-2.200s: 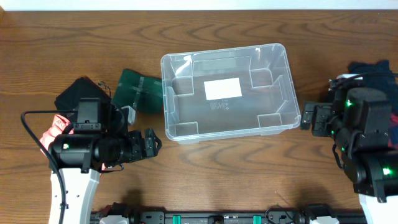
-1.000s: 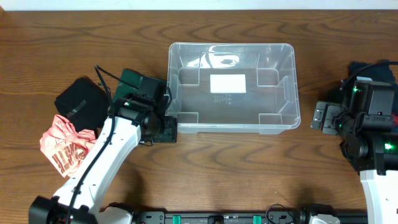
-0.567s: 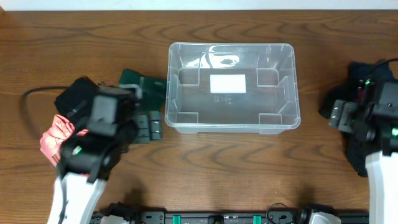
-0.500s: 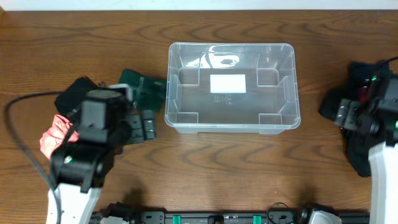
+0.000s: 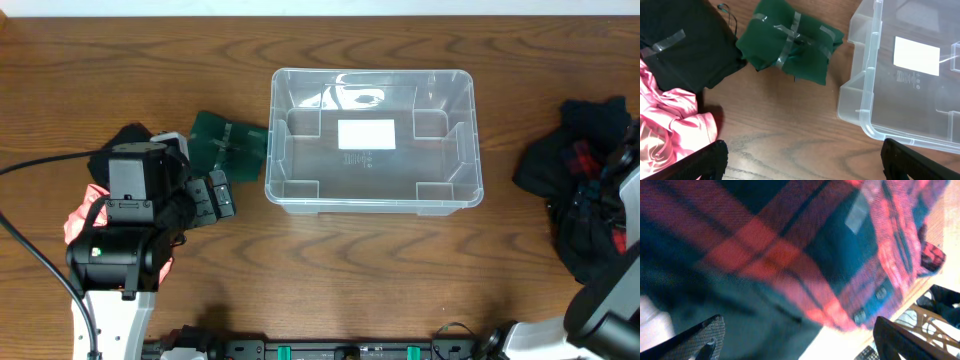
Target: Pack container
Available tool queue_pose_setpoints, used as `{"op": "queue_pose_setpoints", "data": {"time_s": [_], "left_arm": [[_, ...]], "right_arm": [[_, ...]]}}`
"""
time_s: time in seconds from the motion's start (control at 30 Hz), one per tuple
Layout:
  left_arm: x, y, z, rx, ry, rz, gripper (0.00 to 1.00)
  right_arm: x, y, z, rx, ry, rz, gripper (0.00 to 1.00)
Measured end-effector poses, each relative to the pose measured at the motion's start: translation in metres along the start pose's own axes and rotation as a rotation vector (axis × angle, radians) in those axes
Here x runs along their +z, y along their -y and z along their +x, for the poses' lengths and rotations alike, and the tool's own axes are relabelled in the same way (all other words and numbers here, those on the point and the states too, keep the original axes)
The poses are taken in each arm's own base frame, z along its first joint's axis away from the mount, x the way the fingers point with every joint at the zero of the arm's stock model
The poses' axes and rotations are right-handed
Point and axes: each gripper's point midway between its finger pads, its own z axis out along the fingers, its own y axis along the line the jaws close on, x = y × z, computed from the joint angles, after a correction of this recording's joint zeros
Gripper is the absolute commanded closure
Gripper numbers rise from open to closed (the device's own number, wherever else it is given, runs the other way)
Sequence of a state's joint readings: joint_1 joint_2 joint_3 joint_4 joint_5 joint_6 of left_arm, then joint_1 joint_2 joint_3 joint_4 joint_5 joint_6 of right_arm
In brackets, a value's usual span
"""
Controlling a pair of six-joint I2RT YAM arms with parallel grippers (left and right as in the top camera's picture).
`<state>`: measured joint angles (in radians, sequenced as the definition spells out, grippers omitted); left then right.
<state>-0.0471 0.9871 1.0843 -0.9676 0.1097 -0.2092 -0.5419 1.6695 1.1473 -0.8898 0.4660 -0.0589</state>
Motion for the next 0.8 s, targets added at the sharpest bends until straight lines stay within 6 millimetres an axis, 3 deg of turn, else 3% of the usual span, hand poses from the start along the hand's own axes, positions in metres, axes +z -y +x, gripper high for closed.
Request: {"op": "queue_pose_setpoints", "data": {"time_s": [0.2, 0.3, 0.37, 0.5, 0.53, 0.73, 0.8], "left_arm": [[0.001, 0.001, 0.001, 0.000, -0.008, 0.005, 0.02], [0.001, 0.001, 0.001, -0.001, -0.009, 0.008, 0.02], [0.001, 0.002, 0.001, -0.001, -0.009, 0.009, 0.02], [0.001, 0.002, 0.001, -0.001, -0.009, 0.009, 0.02], [0.001, 0.002, 0.001, -0.001, -0.009, 0.009, 0.02], [0.001, 0.002, 0.001, -0.001, -0.010, 0.012, 0.02], [0.001, 0.002, 0.001, -0.001, -0.010, 0.012, 0.02]], "right_arm": [[0.020, 0.006, -0.019, 0.041, 0.034, 0.049, 0.08], [0.026, 0.008, -0.025, 0.054, 0.049, 0.058, 0.19], [0.030, 0.006, -0.028, 0.048, 0.052, 0.056, 0.35], [0.039, -0.004, -0.030, 0.028, 0.047, 0.022, 0.91], [0.041, -0.005, -0.030, 0.025, 0.046, 0.017, 0.99], [0.036, -0.005, -0.032, 0.021, 0.043, 0.003, 0.99], [0.024, -0.007, -0.035, 0.014, 0.051, -0.019, 0.99]]}}
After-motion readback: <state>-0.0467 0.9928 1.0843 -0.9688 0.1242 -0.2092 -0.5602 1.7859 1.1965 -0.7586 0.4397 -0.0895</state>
